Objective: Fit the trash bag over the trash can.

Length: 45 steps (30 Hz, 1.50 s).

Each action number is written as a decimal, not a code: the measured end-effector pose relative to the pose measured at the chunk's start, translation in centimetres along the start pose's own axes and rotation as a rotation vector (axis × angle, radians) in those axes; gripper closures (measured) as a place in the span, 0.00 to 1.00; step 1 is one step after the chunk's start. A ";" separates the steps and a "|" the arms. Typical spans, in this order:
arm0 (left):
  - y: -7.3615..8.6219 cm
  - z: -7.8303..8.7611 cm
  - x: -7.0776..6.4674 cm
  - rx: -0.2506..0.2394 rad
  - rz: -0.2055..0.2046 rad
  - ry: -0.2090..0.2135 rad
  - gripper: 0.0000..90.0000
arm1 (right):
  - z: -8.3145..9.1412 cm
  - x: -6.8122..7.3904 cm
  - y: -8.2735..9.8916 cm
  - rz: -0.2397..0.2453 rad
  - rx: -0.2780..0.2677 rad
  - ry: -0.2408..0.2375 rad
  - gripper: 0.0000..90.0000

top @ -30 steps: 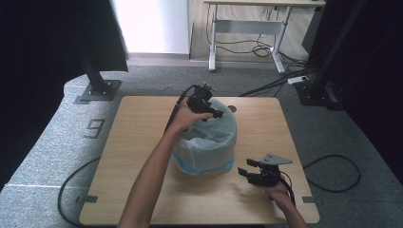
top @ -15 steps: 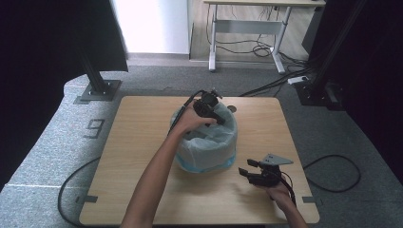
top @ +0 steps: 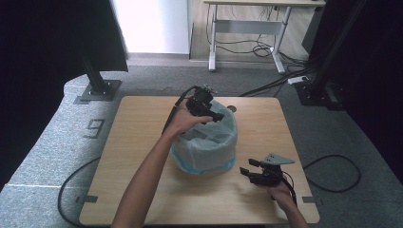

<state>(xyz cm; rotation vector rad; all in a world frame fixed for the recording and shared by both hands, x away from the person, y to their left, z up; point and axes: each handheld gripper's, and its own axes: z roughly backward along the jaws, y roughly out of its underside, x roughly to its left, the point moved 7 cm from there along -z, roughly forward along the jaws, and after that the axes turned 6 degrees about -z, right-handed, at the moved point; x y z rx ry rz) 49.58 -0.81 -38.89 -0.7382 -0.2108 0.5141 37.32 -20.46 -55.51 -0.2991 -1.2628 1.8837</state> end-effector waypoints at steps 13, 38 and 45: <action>1.6 2.3 -0.4 -0.014 -0.009 -0.001 0.32 | -0.2 0.2 0.3 0.005 0.013 -0.002 0.43; 3.9 -0.6 -0.5 0.173 -0.010 0.002 0.33 | -0.3 0.2 0.4 0.005 0.018 -0.005 0.43; 3.3 1.4 -0.2 0.082 0.000 -0.008 0.33 | -0.2 0.1 0.4 0.002 0.017 -0.003 0.43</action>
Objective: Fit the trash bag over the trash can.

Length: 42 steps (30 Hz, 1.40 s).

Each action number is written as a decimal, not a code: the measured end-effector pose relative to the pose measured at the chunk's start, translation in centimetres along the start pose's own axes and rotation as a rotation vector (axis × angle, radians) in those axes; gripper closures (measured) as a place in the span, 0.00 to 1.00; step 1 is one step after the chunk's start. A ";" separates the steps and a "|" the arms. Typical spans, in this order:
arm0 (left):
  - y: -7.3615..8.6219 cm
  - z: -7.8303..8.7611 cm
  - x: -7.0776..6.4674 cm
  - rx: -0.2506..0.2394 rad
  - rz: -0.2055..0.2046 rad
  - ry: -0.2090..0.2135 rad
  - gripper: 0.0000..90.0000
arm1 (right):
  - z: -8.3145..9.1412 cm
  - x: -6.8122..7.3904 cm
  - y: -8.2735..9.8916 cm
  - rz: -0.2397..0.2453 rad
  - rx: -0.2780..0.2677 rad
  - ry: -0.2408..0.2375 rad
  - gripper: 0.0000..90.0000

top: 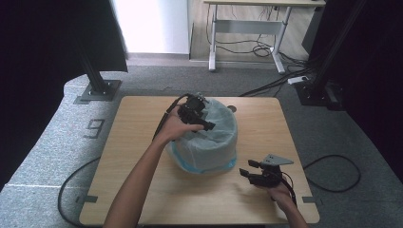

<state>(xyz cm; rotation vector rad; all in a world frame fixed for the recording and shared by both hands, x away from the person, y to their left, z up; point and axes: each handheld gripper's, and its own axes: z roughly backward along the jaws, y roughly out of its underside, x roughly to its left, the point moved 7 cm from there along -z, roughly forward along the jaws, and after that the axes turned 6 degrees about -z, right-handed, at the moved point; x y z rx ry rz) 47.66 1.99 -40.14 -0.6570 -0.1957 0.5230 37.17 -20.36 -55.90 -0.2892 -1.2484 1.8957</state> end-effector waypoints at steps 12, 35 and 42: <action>2.9 3.6 0.3 -0.027 0.004 -0.024 0.33 | -0.2 0.1 0.1 0.001 0.005 -0.002 0.43; 4.9 3.6 -0.3 0.014 0.005 -0.029 0.30 | -0.2 0.0 0.3 0.004 0.011 0.002 0.43; 4.8 5.5 -2.1 -0.059 -0.020 -0.023 0.31 | -0.3 0.1 0.4 0.004 0.019 0.003 0.42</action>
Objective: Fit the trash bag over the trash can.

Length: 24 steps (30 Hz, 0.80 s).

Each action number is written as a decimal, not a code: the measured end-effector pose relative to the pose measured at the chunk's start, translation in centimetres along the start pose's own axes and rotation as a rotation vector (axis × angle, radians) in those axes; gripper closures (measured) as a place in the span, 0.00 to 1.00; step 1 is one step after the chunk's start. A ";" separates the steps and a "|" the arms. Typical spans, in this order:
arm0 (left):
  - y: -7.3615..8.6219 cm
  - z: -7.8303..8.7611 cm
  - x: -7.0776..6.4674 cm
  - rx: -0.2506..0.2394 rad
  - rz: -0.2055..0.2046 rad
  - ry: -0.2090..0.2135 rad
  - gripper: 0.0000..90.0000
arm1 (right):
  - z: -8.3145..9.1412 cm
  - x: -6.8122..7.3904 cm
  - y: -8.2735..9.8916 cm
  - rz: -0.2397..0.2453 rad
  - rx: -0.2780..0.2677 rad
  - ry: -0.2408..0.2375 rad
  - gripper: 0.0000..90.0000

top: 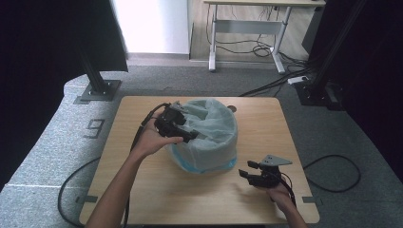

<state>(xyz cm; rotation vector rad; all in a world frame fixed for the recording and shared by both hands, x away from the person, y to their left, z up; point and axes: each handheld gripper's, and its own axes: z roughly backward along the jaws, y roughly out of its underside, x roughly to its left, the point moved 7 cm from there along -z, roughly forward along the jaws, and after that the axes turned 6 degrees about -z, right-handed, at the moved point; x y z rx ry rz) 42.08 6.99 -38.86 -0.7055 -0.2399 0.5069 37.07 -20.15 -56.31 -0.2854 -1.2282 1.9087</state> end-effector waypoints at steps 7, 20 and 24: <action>-0.3 -0.5 -1.6 0.007 -0.021 0.029 0.30 | -0.1 0.2 0.1 0.003 0.004 0.000 0.42; 0.2 -3.3 -1.6 0.113 -0.002 0.027 0.31 | 0.2 -0.1 0.0 0.000 -0.004 0.007 0.42; 0.3 -3.0 -1.4 0.073 0.005 0.028 0.31 | 0.2 -0.2 0.0 0.000 -0.005 0.008 0.42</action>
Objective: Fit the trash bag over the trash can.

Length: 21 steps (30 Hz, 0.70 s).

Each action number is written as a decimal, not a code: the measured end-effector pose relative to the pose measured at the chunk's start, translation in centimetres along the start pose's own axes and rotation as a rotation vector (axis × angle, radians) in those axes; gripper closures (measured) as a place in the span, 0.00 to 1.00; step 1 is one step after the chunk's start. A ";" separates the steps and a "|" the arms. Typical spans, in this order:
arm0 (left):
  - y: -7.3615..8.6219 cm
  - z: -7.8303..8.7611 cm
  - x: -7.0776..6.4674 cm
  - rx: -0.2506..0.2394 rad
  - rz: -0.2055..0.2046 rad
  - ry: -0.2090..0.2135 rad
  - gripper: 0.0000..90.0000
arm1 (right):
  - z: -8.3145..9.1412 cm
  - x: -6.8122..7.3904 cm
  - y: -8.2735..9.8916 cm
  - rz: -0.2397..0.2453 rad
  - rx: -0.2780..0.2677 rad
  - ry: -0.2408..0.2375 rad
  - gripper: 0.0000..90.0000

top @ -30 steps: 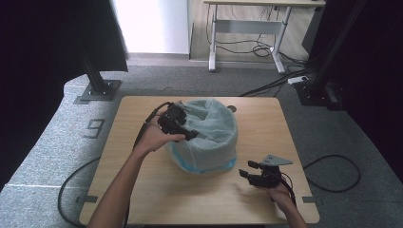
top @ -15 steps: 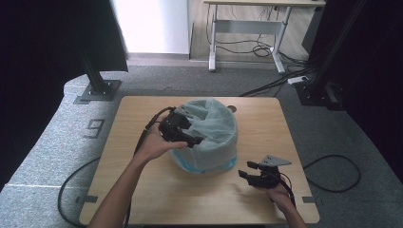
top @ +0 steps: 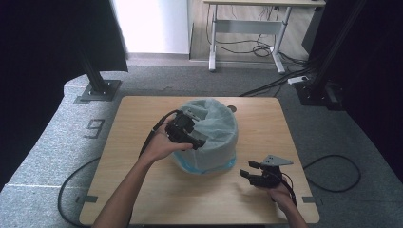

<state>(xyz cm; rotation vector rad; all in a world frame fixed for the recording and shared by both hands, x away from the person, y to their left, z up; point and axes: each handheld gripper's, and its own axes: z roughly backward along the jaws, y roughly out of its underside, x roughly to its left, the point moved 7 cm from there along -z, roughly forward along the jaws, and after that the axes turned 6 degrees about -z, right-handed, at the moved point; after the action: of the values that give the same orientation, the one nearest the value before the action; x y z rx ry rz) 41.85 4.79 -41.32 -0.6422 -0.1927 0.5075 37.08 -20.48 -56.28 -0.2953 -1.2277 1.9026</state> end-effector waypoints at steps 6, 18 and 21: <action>0.0 1.5 0.4 -0.101 0.031 -0.018 0.31 | 0.0 0.0 0.0 0.000 0.002 0.001 0.42; 0.7 4.3 0.0 -0.213 0.038 -0.045 0.31 | -0.1 0.2 0.1 0.001 0.005 -0.001 0.42; 1.3 4.9 -0.1 -0.233 0.042 -0.055 0.31 | 0.0 0.1 0.1 -0.002 0.003 0.000 0.42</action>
<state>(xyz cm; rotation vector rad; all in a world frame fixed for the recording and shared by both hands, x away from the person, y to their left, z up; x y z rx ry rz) 39.63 8.18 -38.26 -0.8613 -0.2930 0.5482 36.96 -20.38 -56.39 -0.2927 -1.2241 1.9025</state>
